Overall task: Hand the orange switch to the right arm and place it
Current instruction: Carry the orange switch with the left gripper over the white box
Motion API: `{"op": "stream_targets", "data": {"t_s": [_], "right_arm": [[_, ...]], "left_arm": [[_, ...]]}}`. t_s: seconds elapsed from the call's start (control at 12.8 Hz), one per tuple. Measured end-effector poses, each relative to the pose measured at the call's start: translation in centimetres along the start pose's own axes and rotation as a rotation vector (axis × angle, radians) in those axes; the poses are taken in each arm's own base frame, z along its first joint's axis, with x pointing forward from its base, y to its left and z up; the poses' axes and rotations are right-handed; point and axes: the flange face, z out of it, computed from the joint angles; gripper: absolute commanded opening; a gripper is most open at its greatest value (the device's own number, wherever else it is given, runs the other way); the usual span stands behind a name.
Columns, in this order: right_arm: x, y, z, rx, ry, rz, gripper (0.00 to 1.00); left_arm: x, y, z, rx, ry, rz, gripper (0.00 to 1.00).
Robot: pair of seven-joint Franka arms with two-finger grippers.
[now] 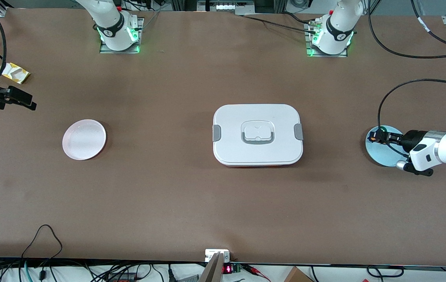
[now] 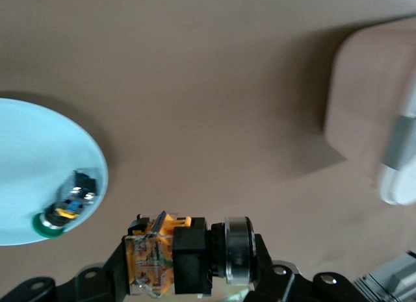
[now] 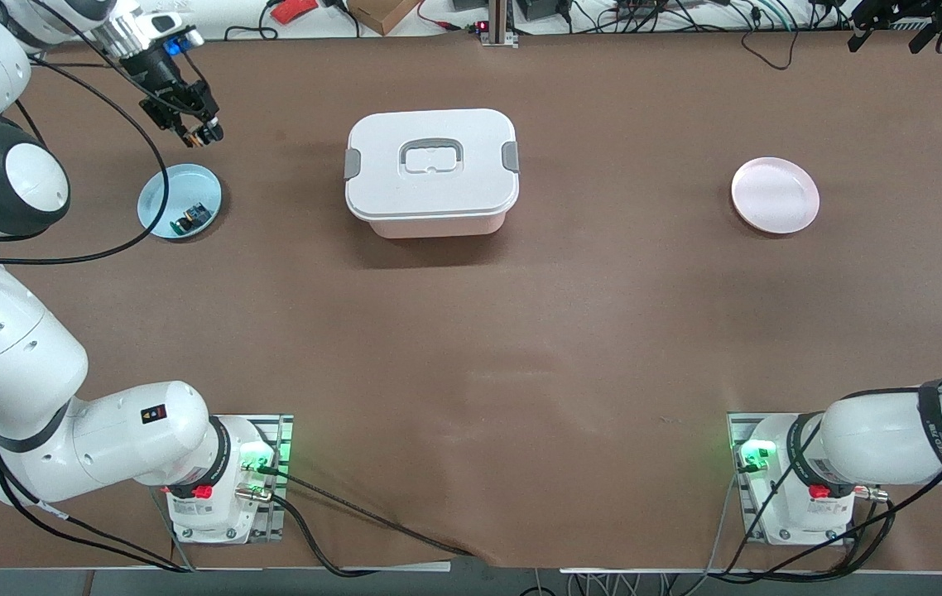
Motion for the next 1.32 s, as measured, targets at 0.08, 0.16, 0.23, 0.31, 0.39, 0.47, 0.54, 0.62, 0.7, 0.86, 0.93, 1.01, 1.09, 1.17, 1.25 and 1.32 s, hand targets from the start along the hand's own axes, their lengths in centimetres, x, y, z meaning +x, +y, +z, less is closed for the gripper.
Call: {"op": "stream_targets", "data": {"t_s": [0.08, 0.16, 0.23, 0.31, 0.39, 0.47, 0.54, 0.62, 0.7, 0.86, 0.93, 1.01, 1.09, 1.17, 1.25, 1.32], "right_arm": [[0.0, -0.1, 0.0, 0.000, 0.000, -0.007, 1.00], [0.0, -0.2, 0.0, -0.002, 0.000, -0.019, 1.00], [0.0, -0.4, 0.0, -0.005, -0.002, -0.026, 1.00], [-0.2, -0.5, 0.0, -0.007, -0.014, -0.030, 1.00], [-0.5, -0.5, 0.0, -0.006, -0.034, -0.030, 1.00], [-0.7, -0.5, -0.1, -0.005, -0.046, -0.029, 1.00], [-0.8, -0.5, -0.3, -0.004, -0.049, -0.030, 1.00], [-0.9, -0.6, -0.4, -0.002, -0.054, -0.030, 1.00], [-1.1, -0.8, -0.4, 0.014, -0.063, -0.030, 1.00], [-1.2, -1.8, -1.5, 0.101, -0.052, -0.029, 1.00], [-1.1, -2.3, -2.0, 0.165, -0.045, -0.027, 1.00], [-1.0, -2.8, -2.0, 0.236, -0.040, -0.028, 1.00], [-0.8, -3.1, -1.8, 0.307, -0.039, -0.026, 1.00], [-0.4, -3.4, -1.4, 0.372, -0.045, -0.023, 1.00], [-0.1, -3.8, -0.9, 0.441, -0.054, -0.023, 1.00], [0.1, -4.4, -0.6, 0.521, -0.066, -0.020, 1.00]], "left_arm": [[0.1, 2.0, -0.4, -0.014, -0.018, 0.034, 0.14], [0.3, 4.0, -0.5, -0.026, -0.032, 0.071, 0.13], [0.6, 6.1, -0.3, -0.054, -0.038, 0.107, 0.12], [0.8, 8.3, -0.1, -0.121, -0.042, 0.141, 0.11], [0.8, 10.6, 0.0, -0.208, -0.051, 0.176, 0.11], [0.7, 12.5, -0.1, -0.280, -0.053, 0.207, 0.09], [0.6, 14.4, -0.3, -0.336, -0.050, 0.237, 0.09], [0.7, 16.6, -0.4, -0.395, -0.045, 0.274, 0.10], [0.7, 18.9, -0.5, -0.474, -0.040, 0.314, 0.10], [0.7, 23.6, -0.6, -0.613, -0.022, 0.422, 0.11], [0.8, 25.9, -0.6, -0.648, -0.001, 0.482, 0.11], [0.8, 28.3, -0.8, -0.679, 0.037, 0.544, 0.11], [0.9, 30.5, -1.0, -0.713, 0.092, 0.616, 0.10], [1.1, 32.2, -1.2, -0.733, 0.162, 0.702, 0.10], [1.4, 33.8, -1.1, -0.736, 0.239, 0.802, 0.10], [1.6, 35.5, -0.8, -0.732, 0.318, 0.906, 0.11]]}}
